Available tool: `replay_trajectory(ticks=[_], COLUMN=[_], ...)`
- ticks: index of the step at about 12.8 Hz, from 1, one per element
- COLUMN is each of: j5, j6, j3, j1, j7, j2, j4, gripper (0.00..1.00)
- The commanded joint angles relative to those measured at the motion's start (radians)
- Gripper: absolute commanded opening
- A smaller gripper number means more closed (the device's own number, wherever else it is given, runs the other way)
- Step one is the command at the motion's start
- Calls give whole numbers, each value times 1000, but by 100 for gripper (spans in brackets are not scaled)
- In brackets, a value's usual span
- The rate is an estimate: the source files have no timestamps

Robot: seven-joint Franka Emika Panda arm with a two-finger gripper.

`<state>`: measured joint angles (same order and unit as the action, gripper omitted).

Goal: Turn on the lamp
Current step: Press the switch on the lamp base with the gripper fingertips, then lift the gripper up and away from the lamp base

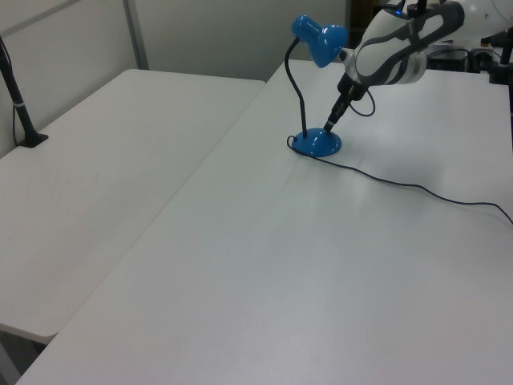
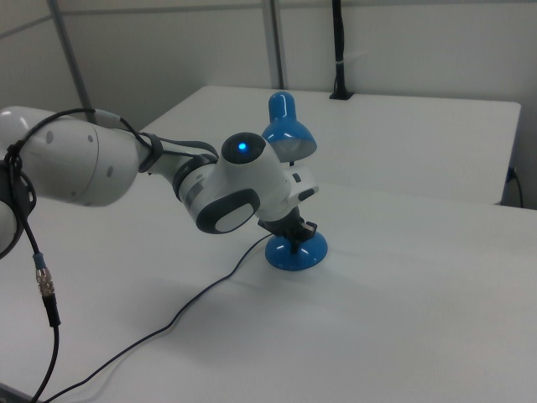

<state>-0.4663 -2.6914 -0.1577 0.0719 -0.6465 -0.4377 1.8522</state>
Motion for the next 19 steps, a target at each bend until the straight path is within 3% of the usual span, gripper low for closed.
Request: replay_trajectory(ticks=[1, 5, 7, 11, 13, 15, 17, 19], j5=[-26, -20, 12, 369, 469, 486, 476, 475], j6=[-30, -25, 52, 541, 725, 887, 985, 990], j3=[-2, 0, -3, -20, -23, -31, -34, -25], j1=[-15, -15, -3, 86, 103, 101, 83, 16], j7=[-5, -15, -24, -62, -76, -62, 64, 334], j2=[-30, -27, 51, 198, 258, 335, 416, 468], j4=[-13, -10, 30, 38, 12, -31, -57, -68], gripper=[0, 0, 0, 2, 2, 2, 2, 8])
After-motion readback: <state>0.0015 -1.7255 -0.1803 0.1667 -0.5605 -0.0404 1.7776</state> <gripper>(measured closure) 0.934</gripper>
